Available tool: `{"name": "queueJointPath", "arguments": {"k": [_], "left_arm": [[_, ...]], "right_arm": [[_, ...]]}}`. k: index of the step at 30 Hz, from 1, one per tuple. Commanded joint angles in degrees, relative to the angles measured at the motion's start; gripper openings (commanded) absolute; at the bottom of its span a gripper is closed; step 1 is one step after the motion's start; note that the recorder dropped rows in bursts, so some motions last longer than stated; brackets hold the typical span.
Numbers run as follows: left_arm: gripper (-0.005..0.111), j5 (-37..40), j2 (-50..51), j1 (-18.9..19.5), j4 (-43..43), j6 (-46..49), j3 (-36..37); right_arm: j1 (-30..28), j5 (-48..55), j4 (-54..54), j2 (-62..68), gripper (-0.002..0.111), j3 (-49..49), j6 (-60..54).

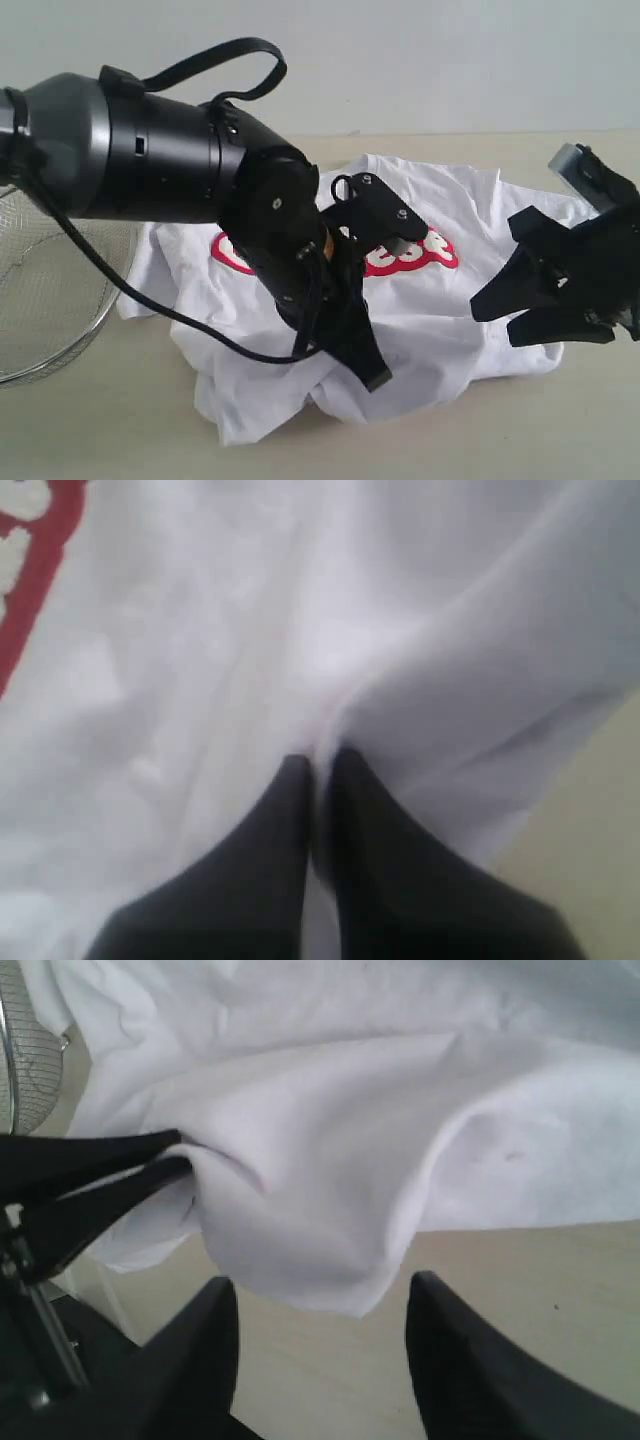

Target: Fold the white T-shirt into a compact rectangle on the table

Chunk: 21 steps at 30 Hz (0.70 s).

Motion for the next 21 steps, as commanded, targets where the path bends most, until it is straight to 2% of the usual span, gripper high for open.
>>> {"name": "queueJointPath", "arguments": {"k": [1, 8, 13, 21], "left_arm": [[0.005, 1.3, -0.2, 2.4, 1.3, -1.4, -0.7], [0.005, 1.3, -0.2, 2.9, 1.4, -1.4, -0.7], [0.005, 1.3, -0.2, 2.9, 2.3, -1.7, -0.7], [0.005, 1.5, -0.2, 4.9, 11.3, -10.9, -0.7]], "right_arm": [[1.8, 0.7, -0.7, -1.9, 0.046, 1.3, -1.0], [10.9, -9.1, -2.8, -1.9, 0.046, 5.1, -0.1], [13.3, -13.9, -2.0, -1.9, 0.046, 5.3, -0.1], [15.9, -15.4, 0.8, 0.3, 0.046, 5.3, -1.1]]}}
